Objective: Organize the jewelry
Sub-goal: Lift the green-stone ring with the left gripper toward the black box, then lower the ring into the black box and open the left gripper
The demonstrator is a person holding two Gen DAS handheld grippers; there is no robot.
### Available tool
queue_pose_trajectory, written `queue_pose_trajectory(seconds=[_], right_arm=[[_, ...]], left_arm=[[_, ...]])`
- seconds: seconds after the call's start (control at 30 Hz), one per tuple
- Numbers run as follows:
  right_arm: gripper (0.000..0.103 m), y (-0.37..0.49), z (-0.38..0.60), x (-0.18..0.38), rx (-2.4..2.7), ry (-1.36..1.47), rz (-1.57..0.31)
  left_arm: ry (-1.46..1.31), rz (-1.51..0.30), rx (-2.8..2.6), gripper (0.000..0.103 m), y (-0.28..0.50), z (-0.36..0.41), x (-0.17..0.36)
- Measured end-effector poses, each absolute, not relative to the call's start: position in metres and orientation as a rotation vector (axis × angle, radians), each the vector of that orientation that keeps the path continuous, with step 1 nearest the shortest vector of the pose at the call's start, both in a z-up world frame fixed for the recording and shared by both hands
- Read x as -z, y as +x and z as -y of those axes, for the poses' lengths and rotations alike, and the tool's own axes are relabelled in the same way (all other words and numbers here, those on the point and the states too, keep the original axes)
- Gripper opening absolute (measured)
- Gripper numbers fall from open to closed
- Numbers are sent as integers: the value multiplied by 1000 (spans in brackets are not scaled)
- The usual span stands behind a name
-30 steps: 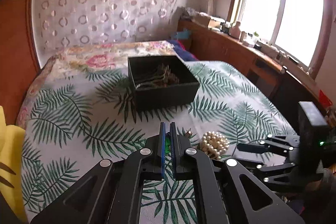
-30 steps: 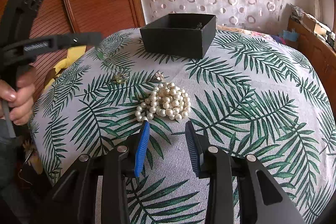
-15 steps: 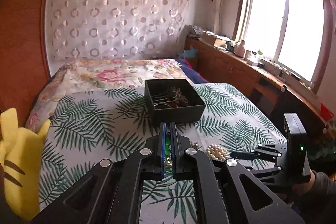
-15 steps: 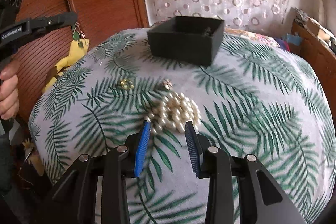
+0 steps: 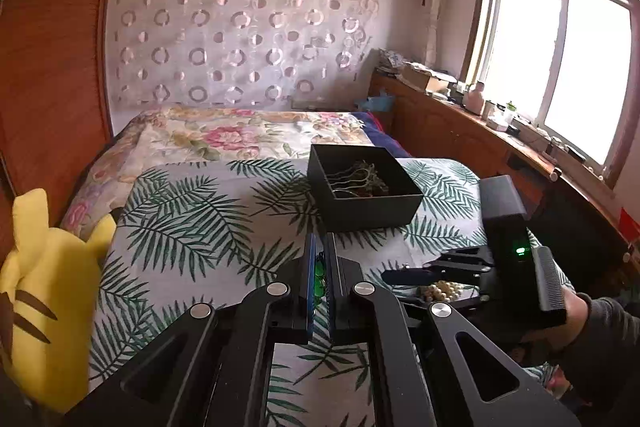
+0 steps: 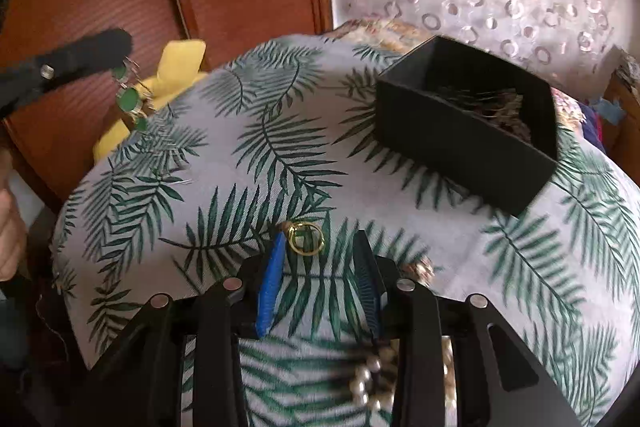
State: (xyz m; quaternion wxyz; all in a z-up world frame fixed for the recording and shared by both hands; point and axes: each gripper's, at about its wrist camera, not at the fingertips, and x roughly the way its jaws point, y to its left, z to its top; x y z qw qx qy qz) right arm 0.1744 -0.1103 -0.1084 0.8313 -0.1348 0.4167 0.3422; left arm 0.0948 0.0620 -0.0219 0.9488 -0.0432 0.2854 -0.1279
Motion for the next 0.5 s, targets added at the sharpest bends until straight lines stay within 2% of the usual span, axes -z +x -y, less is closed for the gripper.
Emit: queue_pose_trajectory(seconds=[0.17,0.2,0.23,0.5], right_arm=[[38,175,100,111,-729,-358,-878],[33,174,99,111,-727,-375,-871],[22,173,98,111,-724,-396,-861],[22,173,114,103,-741,-380,-840]], left_arm=[[-89,-581,247,3,99,-67,23],[-88,-581,245,3,99,-67,23],[-88,-581,244,3,101,-69,23],[-66,-587,250,3,116,-61,20]])
